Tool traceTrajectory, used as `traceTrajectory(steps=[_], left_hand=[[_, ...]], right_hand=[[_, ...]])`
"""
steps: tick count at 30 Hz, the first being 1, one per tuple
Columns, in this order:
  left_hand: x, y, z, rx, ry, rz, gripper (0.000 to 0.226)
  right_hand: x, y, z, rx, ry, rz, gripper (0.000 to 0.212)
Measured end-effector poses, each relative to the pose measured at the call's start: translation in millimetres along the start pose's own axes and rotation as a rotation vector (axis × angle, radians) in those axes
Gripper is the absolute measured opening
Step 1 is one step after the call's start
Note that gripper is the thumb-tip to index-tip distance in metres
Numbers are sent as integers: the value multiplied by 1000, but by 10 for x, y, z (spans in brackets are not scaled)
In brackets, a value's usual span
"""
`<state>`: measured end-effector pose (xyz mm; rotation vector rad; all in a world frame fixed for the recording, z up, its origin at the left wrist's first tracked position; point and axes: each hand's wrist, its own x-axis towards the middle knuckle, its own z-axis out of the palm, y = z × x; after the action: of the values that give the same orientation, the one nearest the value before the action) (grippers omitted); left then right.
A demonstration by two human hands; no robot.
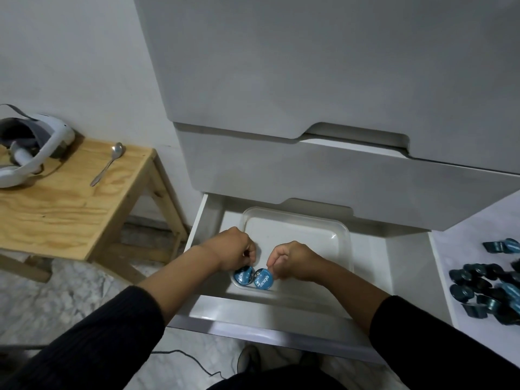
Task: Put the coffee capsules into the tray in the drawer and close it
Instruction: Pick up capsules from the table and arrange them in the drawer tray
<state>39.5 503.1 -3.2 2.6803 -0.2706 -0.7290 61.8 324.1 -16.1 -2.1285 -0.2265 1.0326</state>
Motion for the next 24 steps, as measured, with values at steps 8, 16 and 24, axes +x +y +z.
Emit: traceTrajectory(steps=[8,16,24], left_hand=[[-214,231,-17,-51,335,-128,30],[-485,771,157,-302,656,-215,40],[-421,1647,347,-382,699,-108,41]], right_hand=[[-145,-39,53,-375,306,-208,33],[-612,122,69,-552,759,-426,36],[-1319,687,-497,-413,876,-330,50]])
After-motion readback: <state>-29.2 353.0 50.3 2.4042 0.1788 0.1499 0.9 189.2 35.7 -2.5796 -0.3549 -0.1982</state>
